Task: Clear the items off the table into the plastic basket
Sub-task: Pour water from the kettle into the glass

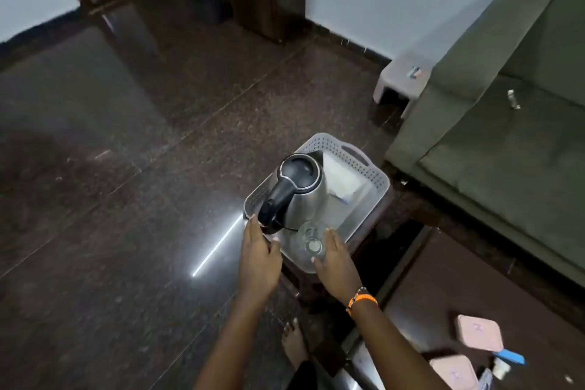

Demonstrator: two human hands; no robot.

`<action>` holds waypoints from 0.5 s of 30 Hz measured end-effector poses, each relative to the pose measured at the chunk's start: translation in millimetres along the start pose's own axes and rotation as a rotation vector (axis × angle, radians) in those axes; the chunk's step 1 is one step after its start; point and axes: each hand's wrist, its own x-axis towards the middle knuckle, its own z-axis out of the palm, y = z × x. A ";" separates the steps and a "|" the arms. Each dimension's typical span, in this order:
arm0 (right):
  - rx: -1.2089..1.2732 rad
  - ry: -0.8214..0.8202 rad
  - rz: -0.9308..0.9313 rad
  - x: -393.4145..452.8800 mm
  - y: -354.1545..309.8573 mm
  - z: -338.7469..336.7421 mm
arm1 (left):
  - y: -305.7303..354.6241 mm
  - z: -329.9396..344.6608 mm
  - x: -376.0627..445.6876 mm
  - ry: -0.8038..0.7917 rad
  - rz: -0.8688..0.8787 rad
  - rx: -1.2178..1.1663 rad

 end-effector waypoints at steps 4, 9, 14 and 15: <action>-0.068 0.002 0.095 24.9 -3.9 11.0 | -8.5 3.4 36.8 -0.079 -0.037 0.025; -0.206 -0.017 0.132 44.4 -9.7 22.6 | -12.8 4.0 72.2 -0.083 -0.072 0.019; -0.125 -0.016 0.204 55.1 -9.7 24.7 | -14.4 2.7 103.3 -0.224 -0.058 0.083; -0.098 0.001 0.219 56.8 -10.4 23.6 | -14.5 1.7 106.4 -0.241 -0.057 0.048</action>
